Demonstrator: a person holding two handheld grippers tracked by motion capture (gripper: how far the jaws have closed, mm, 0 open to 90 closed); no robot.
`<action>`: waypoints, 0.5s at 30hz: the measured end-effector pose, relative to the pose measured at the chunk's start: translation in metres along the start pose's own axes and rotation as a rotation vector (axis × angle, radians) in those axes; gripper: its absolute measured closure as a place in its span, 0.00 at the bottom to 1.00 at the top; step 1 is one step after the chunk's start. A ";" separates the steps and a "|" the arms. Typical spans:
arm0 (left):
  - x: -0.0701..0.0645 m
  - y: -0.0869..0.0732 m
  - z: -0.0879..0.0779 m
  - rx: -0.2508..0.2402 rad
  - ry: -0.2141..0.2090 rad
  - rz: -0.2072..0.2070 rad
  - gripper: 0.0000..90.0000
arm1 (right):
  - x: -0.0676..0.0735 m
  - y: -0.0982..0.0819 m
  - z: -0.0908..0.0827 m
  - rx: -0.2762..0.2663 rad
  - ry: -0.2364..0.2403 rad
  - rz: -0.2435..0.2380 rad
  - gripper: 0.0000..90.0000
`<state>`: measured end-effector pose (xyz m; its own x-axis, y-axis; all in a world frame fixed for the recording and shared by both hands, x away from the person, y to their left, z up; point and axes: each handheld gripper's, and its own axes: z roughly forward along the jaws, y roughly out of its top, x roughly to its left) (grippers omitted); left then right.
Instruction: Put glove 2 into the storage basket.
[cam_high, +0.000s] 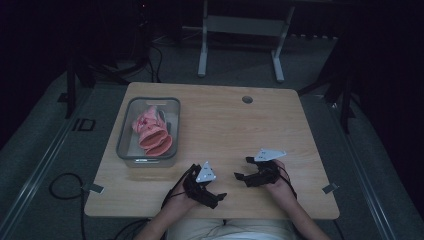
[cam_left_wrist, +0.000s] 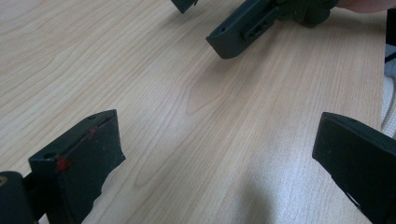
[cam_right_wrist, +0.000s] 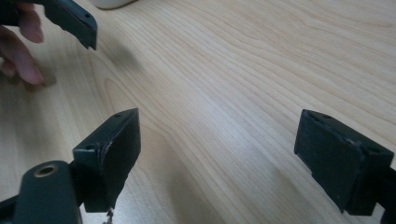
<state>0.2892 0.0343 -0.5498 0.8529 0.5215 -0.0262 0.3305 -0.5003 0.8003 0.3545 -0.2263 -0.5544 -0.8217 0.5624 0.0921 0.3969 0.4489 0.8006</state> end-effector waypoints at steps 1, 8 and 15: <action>-0.001 -0.001 0.000 0.000 0.004 0.000 0.01 | 0.000 0.000 0.000 0.000 -0.007 -0.004 0.16; -0.004 -0.005 0.001 0.016 0.016 0.032 0.01 | 0.002 -0.004 0.001 0.007 -0.033 -0.033 0.16; -0.006 -0.007 0.002 0.017 0.018 0.060 0.01 | 0.000 -0.005 0.001 -0.005 -0.038 -0.031 0.16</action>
<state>0.2826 0.0333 -0.5570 0.8642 0.5021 0.0323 0.2858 -0.5427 0.7898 0.3526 -0.2277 -0.5589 -0.8174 0.5744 0.0442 0.3690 0.4632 0.8058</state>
